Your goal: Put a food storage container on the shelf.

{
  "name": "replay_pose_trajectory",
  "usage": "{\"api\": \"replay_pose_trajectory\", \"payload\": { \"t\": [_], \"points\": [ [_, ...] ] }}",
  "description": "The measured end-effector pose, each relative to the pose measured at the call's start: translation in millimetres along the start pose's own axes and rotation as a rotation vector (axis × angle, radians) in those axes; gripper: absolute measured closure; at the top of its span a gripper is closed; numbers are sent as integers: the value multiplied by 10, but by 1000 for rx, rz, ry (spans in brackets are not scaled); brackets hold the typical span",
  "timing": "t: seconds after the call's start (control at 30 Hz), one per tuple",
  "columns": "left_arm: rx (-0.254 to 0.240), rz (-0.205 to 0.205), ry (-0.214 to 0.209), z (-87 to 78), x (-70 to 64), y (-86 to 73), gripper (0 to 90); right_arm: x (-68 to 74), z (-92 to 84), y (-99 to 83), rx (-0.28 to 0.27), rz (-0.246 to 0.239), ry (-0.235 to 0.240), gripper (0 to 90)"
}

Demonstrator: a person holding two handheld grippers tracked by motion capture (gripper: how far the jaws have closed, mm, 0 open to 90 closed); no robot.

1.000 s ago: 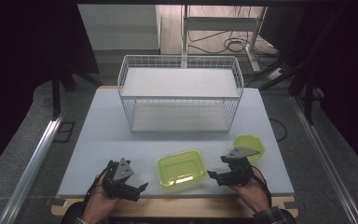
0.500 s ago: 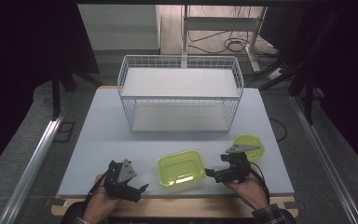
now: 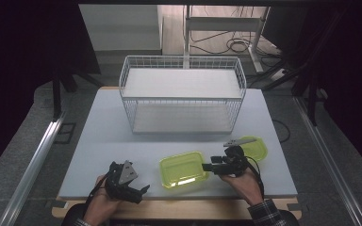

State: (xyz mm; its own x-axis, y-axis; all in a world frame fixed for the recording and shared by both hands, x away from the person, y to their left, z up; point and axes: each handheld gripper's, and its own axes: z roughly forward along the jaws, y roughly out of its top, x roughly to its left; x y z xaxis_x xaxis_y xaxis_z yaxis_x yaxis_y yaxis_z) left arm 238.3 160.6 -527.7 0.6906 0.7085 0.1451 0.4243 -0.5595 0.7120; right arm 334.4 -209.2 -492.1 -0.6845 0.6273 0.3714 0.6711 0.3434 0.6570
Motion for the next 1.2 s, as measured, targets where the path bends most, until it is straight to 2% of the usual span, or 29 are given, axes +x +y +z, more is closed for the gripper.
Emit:
{"api": "replay_pose_trajectory", "payload": {
  "t": [0.03,0.13,0.2,0.23,0.37,0.57,0.67,0.77,1.0,1.13,1.2],
  "points": [
    [0,0,0,0,0,0,16,0,0,0,0,0,0,420],
    [4,4,2,3,-3,0,16,-52,86,33,22,58,38,491],
    [4,8,3,4,-4,1,17,-64,105,41,28,68,42,512],
    [9,17,6,0,-5,3,17,-86,142,57,41,98,47,550],
    [9,20,5,3,-6,4,17,-122,184,66,58,149,67,607],
    [10,27,5,9,-12,9,18,-180,200,60,71,258,145,733],
    [11,29,7,10,-15,11,18,-219,199,47,67,319,210,781],
    [9,28,9,6,-12,10,18,-209,193,50,68,320,224,796],
    [-1,22,13,-7,-7,7,18,-187,161,52,50,319,221,798],
    [-3,21,15,-9,-4,8,18,-163,61,100,-2,316,226,797],
    [-4,21,17,-11,-2,8,18,-157,44,113,-9,315,225,797]
  ]
}}
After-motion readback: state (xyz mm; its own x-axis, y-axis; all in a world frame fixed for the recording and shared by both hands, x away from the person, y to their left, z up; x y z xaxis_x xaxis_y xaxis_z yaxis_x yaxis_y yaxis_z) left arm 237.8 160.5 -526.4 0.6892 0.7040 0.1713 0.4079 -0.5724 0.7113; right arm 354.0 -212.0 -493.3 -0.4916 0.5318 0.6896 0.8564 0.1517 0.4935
